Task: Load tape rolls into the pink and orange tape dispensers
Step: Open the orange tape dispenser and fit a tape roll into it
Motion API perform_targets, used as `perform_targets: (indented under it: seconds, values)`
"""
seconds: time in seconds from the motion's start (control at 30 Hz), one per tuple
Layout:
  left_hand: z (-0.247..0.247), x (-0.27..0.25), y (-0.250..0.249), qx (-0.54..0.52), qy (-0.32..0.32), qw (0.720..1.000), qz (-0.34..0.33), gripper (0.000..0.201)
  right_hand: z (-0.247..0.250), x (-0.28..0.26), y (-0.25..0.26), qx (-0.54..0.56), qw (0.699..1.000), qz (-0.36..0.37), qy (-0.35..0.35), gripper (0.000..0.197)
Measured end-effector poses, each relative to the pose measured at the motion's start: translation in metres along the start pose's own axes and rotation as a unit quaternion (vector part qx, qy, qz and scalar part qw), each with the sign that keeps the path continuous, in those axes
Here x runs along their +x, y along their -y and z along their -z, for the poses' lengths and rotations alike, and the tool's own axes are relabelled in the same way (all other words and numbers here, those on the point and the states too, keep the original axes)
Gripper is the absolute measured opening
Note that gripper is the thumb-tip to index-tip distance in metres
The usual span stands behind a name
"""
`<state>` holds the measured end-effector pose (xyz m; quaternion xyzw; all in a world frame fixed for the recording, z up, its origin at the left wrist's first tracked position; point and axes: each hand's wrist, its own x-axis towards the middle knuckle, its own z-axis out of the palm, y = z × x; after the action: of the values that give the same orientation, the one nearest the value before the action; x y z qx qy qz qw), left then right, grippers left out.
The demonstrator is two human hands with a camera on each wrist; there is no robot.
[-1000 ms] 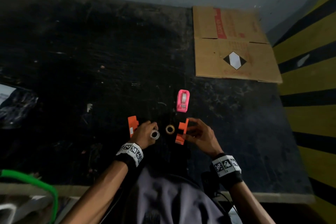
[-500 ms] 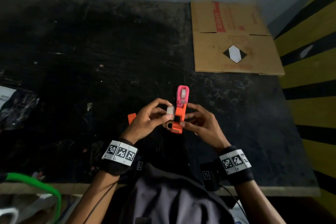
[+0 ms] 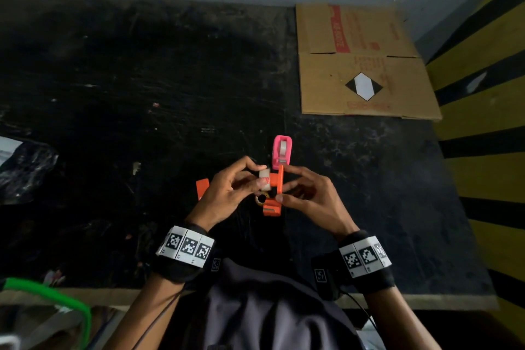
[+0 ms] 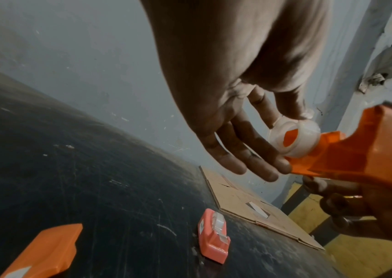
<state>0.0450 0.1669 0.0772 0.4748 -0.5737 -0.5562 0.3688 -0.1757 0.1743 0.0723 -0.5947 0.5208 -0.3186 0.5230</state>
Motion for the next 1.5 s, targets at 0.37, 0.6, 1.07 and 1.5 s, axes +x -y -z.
perform_targets:
  seconds: [0.37,0.6,1.07,1.5]
  values:
    - [-0.001,-0.006,-0.015,0.057,0.022,0.998,-0.024,0.029,0.000,-0.001,0.000,0.056,0.998,0.004,0.031,0.066]
    - [0.032,0.008,0.028,0.128,-0.168,0.976,0.046,0.044,0.004,0.001,-0.006,0.100,0.995,-0.011,0.011,0.068]
    - [0.073,0.020,0.138,0.273,-0.173,0.916,0.236,0.067,0.011,-0.006,-0.011,0.096,0.995,-0.040,0.013,0.065]
    - [0.014,0.018,-0.001,-0.060,0.014,0.997,0.053,0.072,0.012,-0.001,0.002,0.099,0.995,0.007,0.004,0.068]
